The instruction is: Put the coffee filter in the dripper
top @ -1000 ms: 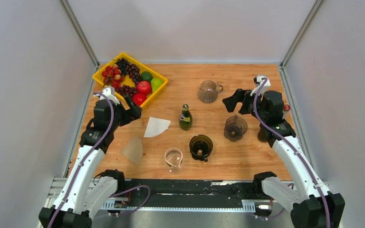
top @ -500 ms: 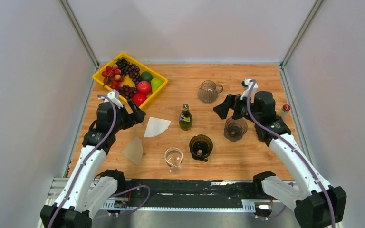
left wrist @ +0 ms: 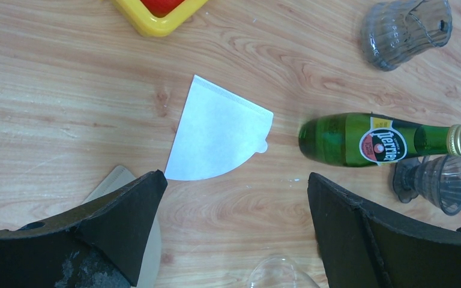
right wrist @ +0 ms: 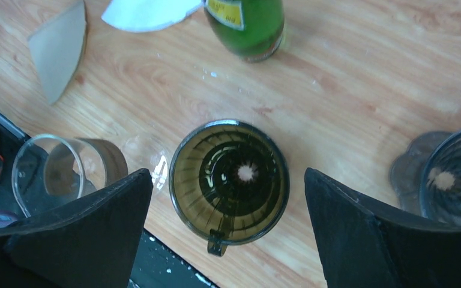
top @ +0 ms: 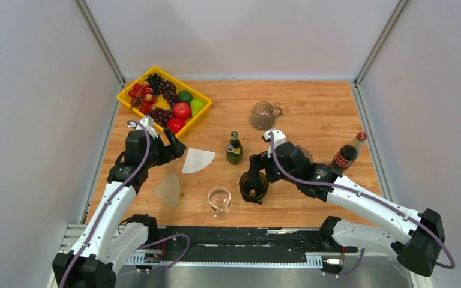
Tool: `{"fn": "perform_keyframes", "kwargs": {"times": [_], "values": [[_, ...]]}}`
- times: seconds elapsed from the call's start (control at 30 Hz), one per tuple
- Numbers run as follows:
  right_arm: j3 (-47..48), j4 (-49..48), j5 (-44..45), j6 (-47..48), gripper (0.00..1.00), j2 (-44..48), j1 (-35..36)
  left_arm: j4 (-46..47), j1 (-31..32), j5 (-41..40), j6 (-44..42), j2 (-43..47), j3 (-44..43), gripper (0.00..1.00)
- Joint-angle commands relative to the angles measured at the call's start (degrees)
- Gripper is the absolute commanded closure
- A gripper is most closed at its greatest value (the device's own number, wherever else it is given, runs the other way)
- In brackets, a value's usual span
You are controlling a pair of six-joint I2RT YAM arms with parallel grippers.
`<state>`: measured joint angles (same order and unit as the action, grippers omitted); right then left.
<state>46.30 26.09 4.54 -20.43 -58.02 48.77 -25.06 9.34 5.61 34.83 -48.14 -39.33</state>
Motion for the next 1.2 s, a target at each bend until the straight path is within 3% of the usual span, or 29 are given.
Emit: {"fn": "perform_keyframes", "kwargs": {"times": [0.0,0.37,0.63,0.93,1.17], "values": [[-2.72,2.37,8.57,-5.90,0.00,1.30,8.56,2.12,-0.06,0.81,0.31,-0.13,0.28,0.00],[-5.58,7.32,15.56,-15.38,0.05,-0.16,18.43,1.94,0.03,0.68,-0.11,-0.27,0.36,0.00],[-7.13,9.70,19.08,-21.10,0.11,-1.33,20.63,2.03,-0.02,0.46,-0.02,-0.29,0.70,0.00],[-8.26,8.11,23.17,-23.72,0.22,-4.88,23.60,2.27,-0.01,0.17,-0.01,-0.54,0.98,0.00],[-9.47,3.44,22.95,-23.45,0.37,-7.22,24.08,2.32,-0.03,0.13,-0.02,-0.72,0.94,0.00]]}}
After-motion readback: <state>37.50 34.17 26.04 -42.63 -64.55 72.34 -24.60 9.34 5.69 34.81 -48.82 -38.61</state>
